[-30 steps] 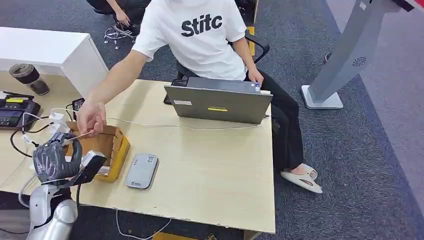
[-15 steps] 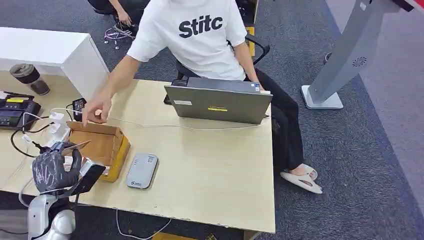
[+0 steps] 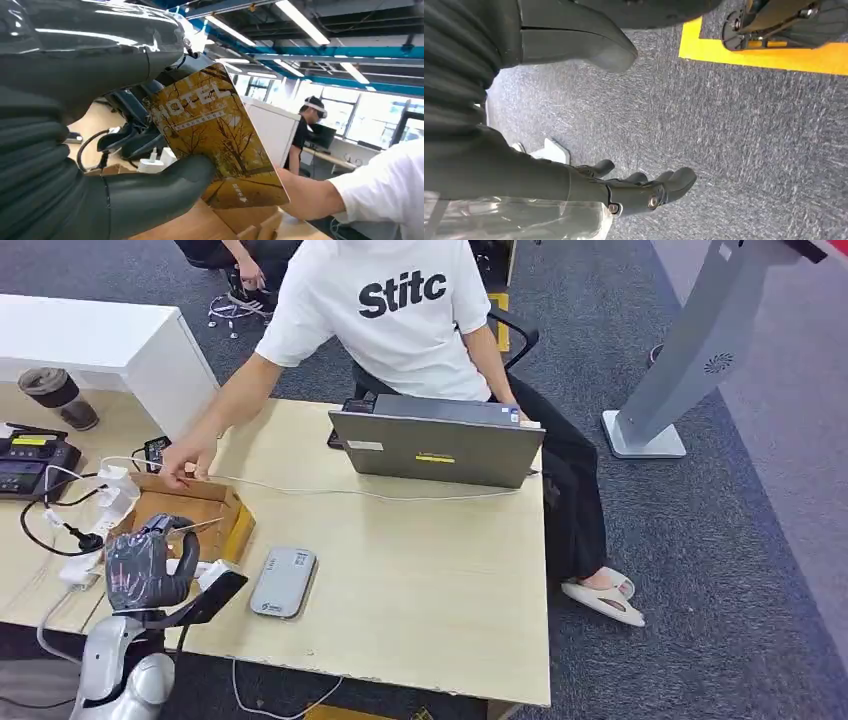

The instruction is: Pass the card to the sensor for recognition and then transmit it.

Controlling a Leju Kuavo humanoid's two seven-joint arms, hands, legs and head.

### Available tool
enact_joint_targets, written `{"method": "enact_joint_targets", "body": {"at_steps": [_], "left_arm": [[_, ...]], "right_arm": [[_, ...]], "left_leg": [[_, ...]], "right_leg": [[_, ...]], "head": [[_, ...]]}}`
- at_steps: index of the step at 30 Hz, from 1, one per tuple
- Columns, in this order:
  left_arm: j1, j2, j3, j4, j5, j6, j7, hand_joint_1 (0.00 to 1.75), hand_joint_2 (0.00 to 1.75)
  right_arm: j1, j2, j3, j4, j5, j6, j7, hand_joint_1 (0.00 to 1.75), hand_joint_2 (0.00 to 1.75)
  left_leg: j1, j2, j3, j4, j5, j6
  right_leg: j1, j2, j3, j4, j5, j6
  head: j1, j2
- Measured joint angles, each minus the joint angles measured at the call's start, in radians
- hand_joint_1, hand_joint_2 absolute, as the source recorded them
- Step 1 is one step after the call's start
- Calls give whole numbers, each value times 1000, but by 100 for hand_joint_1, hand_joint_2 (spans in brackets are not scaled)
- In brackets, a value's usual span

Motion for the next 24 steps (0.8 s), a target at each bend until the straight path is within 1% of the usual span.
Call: {"method": "enact_joint_targets", "body": {"at_steps": [9, 19, 24], "left_arm": [[-1, -3, -18, -18, -1, -2, 2, 175, 175], [-2, -3, -20, -21, -2, -3, 5, 175, 175], [-31, -2, -58, -27, -42, -43, 18, 175, 175]], "right_arm": [[0, 1, 0, 0, 0, -2, 0, 0, 175], [0, 1, 0, 0, 0, -2, 0, 0, 175], [0, 1, 0, 0, 4, -2, -3, 0, 175]], "left_leg": [[0, 0, 0, 0, 0, 0], [0, 0, 0, 0, 0, 0], [0, -1, 0, 0, 0, 0]], "right_leg": [[0, 0, 0, 0, 0, 0], [0, 0, 0, 0, 0, 0], [0, 0, 0, 0, 0, 1]], "head": [[0, 0], [0, 0], [0, 0]]}}
